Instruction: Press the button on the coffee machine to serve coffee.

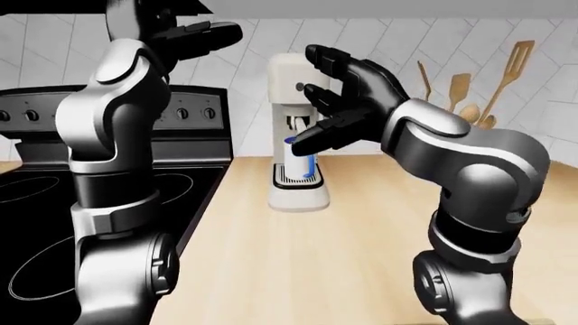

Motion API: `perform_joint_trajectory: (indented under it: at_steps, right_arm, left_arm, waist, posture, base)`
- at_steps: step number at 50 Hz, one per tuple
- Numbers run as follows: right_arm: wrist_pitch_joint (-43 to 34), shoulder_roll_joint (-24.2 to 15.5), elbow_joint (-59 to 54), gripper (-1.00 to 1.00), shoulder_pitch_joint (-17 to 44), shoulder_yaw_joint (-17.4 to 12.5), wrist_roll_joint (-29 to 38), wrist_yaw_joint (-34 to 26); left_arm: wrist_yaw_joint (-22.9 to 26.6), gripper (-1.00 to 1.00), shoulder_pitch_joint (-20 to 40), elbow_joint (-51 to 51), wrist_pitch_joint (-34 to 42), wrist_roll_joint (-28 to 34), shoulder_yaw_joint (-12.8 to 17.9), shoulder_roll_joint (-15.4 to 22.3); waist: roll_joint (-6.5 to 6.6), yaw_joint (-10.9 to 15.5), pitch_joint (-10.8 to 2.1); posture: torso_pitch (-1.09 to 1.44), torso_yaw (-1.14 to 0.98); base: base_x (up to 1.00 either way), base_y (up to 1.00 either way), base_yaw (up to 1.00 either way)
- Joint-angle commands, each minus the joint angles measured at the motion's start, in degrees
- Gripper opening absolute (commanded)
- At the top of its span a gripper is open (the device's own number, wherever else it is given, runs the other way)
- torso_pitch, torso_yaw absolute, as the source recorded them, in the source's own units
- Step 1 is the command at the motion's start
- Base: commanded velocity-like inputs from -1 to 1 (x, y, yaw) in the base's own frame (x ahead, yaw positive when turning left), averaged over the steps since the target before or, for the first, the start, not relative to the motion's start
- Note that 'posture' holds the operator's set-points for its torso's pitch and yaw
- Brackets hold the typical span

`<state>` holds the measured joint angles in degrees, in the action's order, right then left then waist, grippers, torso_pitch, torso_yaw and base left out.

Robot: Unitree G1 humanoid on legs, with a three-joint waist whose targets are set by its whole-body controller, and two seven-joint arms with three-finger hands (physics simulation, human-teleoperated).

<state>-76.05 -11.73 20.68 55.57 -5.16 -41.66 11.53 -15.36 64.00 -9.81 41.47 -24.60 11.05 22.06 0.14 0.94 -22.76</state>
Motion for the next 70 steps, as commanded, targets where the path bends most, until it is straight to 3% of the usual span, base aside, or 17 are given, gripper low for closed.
perform_joint_trajectory:
  at_steps: [1,18,41,70]
  right_arm:
    - [2.5,-0.2,0.0,1.0,1.9,-0.9,1.8,-0.8]
    - [6.6,1.2,-5.2,1.0,2.7,0.0,8.9,-6.6]
    - [10.4,2.8,-12.2,1.0,5.7,0.9,14.2,-11.3]
    - [16.3,4.1,-18.1,1.0,4.0,1.0,18.5,-15.2]
  left_arm:
    - [0.2,1.0,2.1,1.0,-1.4,0.0,0.2,0.5]
    - [0.3,1.0,1.7,1.2,-1.6,0.1,0.2,0.3]
    - [0.4,1.0,2.4,0.5,-1.7,0.2,0.2,0.4]
    - [0.2,1.0,1.6,1.4,-1.4,-0.3,0.2,0.2]
  waist:
    - [0.28,0.0,-0.03]
    - [0.45,-0.1,-0.07]
    - [0.73,-0.2,-0.08]
    - [0.88,-0.3,-0.19]
  posture:
    - [-0.68,0.0]
    - [-0.68,0.0]
    - [-0.68,0.0]
    - [-0.68,0.0]
  base:
    - [0.0,0.0,0.0]
    - [0.0,0.0,0.0]
    - [0.0,0.0,0.0]
    - [0.0,0.0,0.0]
